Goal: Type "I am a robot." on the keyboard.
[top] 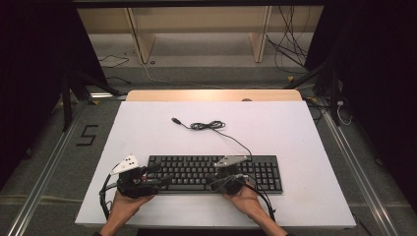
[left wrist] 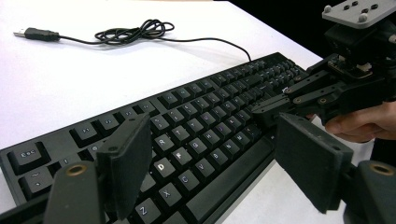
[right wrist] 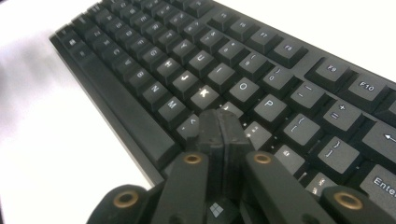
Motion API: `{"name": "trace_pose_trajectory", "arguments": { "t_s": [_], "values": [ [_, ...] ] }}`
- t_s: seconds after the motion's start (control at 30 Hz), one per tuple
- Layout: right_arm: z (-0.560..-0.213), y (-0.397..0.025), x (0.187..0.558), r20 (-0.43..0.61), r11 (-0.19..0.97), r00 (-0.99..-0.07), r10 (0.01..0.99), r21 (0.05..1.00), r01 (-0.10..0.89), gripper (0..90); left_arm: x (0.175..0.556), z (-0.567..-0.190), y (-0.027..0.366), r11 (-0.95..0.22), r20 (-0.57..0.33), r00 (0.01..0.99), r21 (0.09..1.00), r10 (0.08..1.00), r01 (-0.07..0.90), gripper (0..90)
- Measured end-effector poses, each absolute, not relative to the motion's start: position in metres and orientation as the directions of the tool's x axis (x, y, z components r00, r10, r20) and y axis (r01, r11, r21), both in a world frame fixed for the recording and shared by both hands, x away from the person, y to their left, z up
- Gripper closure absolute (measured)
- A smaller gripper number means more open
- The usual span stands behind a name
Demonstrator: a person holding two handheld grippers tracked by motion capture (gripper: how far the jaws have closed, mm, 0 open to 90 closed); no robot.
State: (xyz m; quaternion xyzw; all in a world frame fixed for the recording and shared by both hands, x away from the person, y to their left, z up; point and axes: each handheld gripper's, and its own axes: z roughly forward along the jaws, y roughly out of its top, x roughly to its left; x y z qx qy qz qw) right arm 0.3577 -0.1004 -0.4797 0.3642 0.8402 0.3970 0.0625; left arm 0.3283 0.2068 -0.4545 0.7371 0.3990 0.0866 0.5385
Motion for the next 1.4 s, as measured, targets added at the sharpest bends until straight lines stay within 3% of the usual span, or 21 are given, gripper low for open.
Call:
{"name": "trace_pose_trajectory", "arguments": {
  "t_s": [0.4, 0.57, 0.73, 1.4],
  "values": [
    [-0.457, -0.133, 0.349, 0.249, 0.281, -0.709, 0.660, 0.793, 0.540, 61.6, 0.327, -0.454, 0.206, -0.100, -0.303, 0.676, 0.867, 0.672, 0.488, 26.0],
    [-0.450, -0.144, 0.344, 0.243, 0.253, -0.710, 0.661, 0.818, 0.516, 48.1, 0.327, -0.454, 0.206, -0.103, -0.303, 0.680, 0.868, 0.667, 0.487, 25.5],
    [-0.445, -0.157, 0.335, 0.216, 0.231, -0.709, 0.671, 0.848, 0.477, 41.2, 0.327, -0.454, 0.208, -0.098, -0.307, 0.681, 0.868, 0.665, 0.487, 25.2],
    [-0.441, -0.195, 0.312, 0.195, 0.182, -0.660, 0.726, 0.871, 0.457, 31.9, 0.324, -0.455, 0.207, -0.108, -0.311, 0.688, 0.863, 0.655, 0.493, 24.2]
  ]
}}
